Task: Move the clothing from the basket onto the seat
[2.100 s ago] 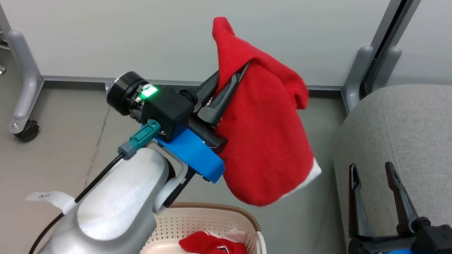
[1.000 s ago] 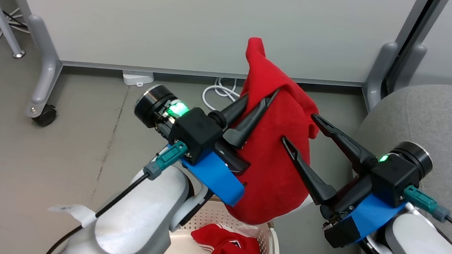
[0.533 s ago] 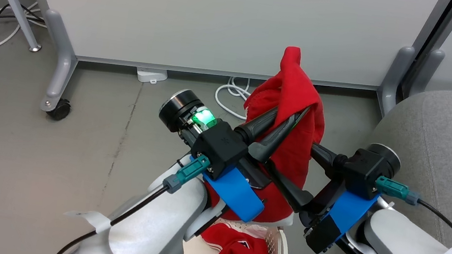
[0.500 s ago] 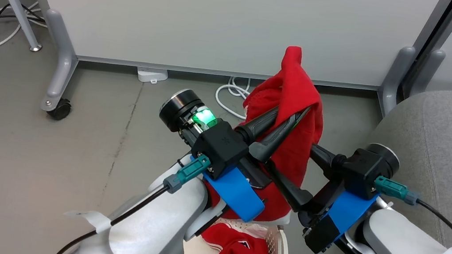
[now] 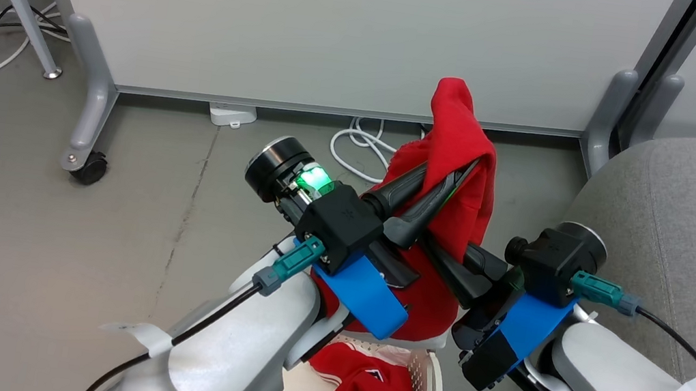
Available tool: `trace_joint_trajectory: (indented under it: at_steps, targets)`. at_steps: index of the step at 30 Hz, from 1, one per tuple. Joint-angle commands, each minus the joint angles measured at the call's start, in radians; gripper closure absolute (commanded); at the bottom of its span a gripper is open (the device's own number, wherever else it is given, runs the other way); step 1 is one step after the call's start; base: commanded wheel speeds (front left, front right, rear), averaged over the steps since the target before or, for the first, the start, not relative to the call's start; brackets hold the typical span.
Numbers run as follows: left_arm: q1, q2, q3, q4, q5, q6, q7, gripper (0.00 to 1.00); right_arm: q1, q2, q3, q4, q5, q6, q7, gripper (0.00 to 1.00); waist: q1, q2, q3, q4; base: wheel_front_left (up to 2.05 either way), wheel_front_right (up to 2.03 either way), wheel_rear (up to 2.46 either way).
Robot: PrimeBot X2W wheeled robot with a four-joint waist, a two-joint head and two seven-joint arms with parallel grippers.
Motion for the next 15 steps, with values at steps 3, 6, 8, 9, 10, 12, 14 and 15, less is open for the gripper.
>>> trace_joint_trajectory:
  at_steps: [3, 6, 8, 9, 10, 12, 14, 15]
  targets:
    - [-0.018, -0.001, 0.006, 0.007, 0.002, 0.005, -0.005, 1.0, 0.012, 0.003, -0.01, -0.005, -0.002, 0.0, -0.001, 1.0, 0.0, -0.0001, 0.004, -0.003, 0.0, 0.0, 0.0]
    - [-0.02, -0.001, 0.011, 0.01, 0.007, 0.01, -0.005, 1.0, 0.014, 0.005, -0.016, -0.007, -0.006, 0.0, -0.001, 1.0, 0.0, -0.0001, 0.007, -0.005, 0.0, 0.0, 0.0]
    - [-0.024, -0.001, 0.011, 0.007, 0.015, 0.014, -0.005, 0.0, 0.016, 0.006, -0.023, -0.007, -0.01, 0.0, -0.001, 1.0, 0.0, -0.0001, 0.01, -0.007, 0.0, 0.0, 0.0]
    - [-0.023, -0.001, 0.013, 0.004, 0.018, 0.016, -0.005, 0.0, 0.018, 0.005, -0.029, -0.006, -0.01, 0.0, -0.001, 1.0, 0.0, -0.0001, 0.011, -0.008, 0.0, 0.0, 0.0]
    - [-0.024, -0.001, 0.014, 0.005, 0.023, 0.017, -0.005, 0.0, 0.022, 0.005, -0.035, -0.005, -0.011, 0.0, -0.001, 1.0, 0.0, -0.0001, 0.012, -0.009, 0.0, 0.0, 0.0]
    - [-0.023, -0.001, 0.016, 0.007, 0.031, 0.018, -0.005, 0.0, 0.028, 0.004, -0.054, -0.004, -0.016, 0.0, -0.001, 1.0, 0.0, -0.0001, 0.015, -0.013, 0.0, 0.0, 0.0]
    - [-0.02, 0.0, 0.018, 0.008, 0.037, 0.019, -0.005, 0.0, 0.034, 0.004, -0.067, -0.005, -0.018, 0.0, -0.001, 1.0, 0.0, -0.0001, 0.017, -0.015, 0.0, 0.0, 0.0]
    - [-0.017, 0.0, 0.02, 0.01, 0.04, 0.019, -0.005, 0.0, 0.04, 0.004, -0.081, -0.007, -0.021, 0.0, -0.001, 1.0, 0.0, -0.0001, 0.018, -0.018, 0.0, 0.0, 0.0]
